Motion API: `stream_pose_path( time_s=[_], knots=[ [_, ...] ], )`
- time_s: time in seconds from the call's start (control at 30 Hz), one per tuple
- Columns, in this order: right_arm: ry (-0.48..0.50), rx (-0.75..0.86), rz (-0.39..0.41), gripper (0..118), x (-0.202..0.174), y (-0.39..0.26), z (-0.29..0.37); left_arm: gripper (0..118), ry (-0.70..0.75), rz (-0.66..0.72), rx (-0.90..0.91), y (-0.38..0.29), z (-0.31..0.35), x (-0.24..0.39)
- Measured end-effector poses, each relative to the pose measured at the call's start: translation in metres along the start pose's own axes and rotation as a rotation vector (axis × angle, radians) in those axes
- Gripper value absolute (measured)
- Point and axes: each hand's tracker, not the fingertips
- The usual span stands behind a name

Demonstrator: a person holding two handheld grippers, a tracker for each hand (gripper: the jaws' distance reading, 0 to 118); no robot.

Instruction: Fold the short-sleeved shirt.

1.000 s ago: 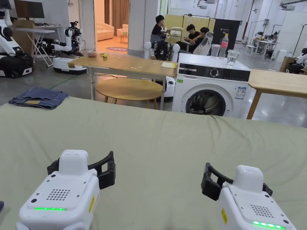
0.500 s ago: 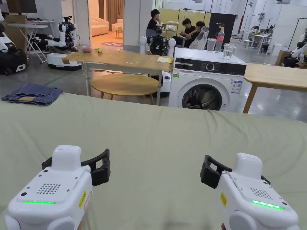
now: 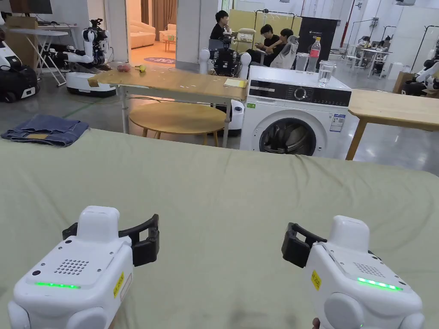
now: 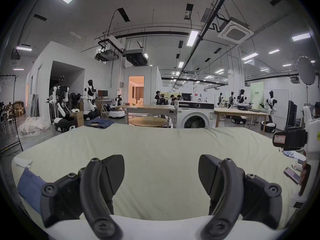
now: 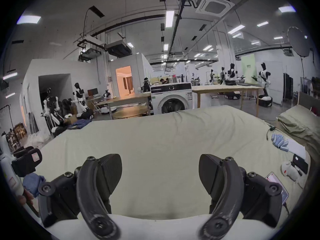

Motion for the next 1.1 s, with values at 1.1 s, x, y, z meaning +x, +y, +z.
stream_pose_path(
  time_s=[1.1],
  knots=[
    [-0.037,-0.045,0.001,93,-0.002,-0.004,-0.018,89,0.026,0.003,0.007,-0.001,-0.005,-0.004]
  ],
)
